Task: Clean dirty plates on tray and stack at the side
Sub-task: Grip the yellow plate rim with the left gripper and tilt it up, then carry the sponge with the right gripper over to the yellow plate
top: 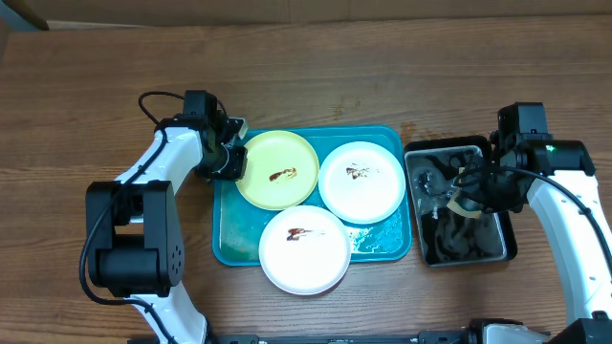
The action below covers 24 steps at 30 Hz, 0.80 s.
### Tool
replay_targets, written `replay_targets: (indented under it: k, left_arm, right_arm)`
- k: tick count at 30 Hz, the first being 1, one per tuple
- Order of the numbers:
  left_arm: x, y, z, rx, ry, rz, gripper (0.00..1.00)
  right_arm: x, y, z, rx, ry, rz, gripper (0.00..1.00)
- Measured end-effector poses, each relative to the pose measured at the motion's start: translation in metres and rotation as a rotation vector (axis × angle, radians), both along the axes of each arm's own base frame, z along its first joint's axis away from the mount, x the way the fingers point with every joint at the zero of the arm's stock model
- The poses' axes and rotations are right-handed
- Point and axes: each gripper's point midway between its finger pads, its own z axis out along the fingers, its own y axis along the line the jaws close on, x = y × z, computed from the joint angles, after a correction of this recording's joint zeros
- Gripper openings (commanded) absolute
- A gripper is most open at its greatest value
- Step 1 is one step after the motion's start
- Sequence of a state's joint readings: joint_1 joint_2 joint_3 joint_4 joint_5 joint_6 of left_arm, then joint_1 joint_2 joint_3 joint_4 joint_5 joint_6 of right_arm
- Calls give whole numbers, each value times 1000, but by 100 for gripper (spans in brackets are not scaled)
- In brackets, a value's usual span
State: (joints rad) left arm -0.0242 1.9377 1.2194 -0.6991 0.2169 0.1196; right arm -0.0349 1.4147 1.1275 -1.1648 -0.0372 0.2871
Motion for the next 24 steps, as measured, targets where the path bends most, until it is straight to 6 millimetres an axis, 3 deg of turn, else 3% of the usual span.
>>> replay_targets:
  k: [9, 16, 21, 24]
  left_arm:
    - [-2, 5, 2, 7, 19, 48, 4]
    - [-30, 30, 11, 43, 133, 166, 4]
    - [-51, 43, 40, 83, 165, 213, 4]
    - [-66, 46, 48, 109, 211, 216, 4]
  right_arm:
    - [0, 0, 0, 1, -1, 0, 4]
    - [11, 12, 3, 66, -50, 42, 4]
    - [28, 52, 14, 198, -148, 189, 4]
    - [34, 92, 22, 267, -205, 320, 4]
